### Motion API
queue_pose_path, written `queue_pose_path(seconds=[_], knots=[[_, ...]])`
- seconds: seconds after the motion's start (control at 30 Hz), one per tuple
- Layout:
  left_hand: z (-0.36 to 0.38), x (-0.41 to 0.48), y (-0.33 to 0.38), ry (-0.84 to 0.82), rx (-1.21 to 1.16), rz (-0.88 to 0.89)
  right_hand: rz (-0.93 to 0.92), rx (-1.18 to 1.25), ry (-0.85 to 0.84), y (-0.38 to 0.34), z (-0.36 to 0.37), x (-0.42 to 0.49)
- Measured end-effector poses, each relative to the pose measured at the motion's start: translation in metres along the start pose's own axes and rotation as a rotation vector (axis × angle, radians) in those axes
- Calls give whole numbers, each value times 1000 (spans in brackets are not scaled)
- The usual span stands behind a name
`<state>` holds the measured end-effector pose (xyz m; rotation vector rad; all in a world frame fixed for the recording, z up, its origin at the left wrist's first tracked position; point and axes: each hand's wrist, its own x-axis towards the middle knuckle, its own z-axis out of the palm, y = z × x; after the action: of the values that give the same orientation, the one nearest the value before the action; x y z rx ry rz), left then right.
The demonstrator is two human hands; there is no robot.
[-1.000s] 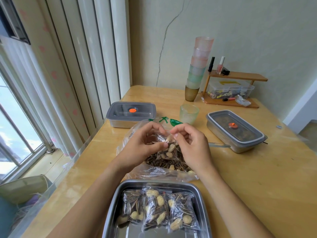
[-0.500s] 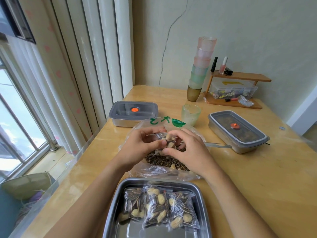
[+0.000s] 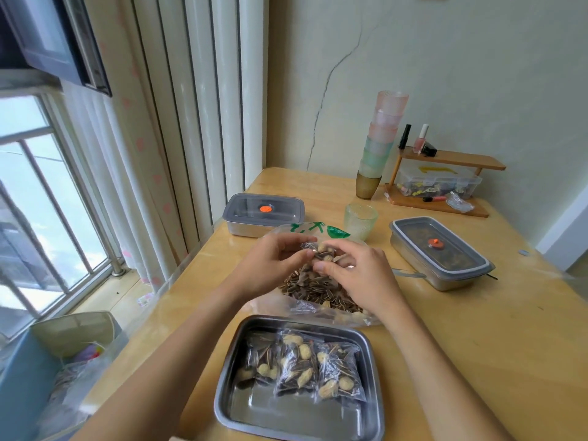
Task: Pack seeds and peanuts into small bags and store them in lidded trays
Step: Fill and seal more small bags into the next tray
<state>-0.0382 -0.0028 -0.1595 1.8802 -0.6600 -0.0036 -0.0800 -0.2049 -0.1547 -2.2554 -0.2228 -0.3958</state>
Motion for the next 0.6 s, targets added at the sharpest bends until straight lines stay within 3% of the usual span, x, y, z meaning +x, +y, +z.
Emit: queue_pose_path(seconds=[0.3, 0.53, 0.6], knots=[[-16, -65, 21, -15, 369, 64, 82, -25, -274, -59, -8, -68], [-3, -108, 10, 65, 352, 116, -67, -280, -589, -80, 15, -113], [2, -110, 5, 92, 346, 112, -98, -315, -607, -87, 25, -117]])
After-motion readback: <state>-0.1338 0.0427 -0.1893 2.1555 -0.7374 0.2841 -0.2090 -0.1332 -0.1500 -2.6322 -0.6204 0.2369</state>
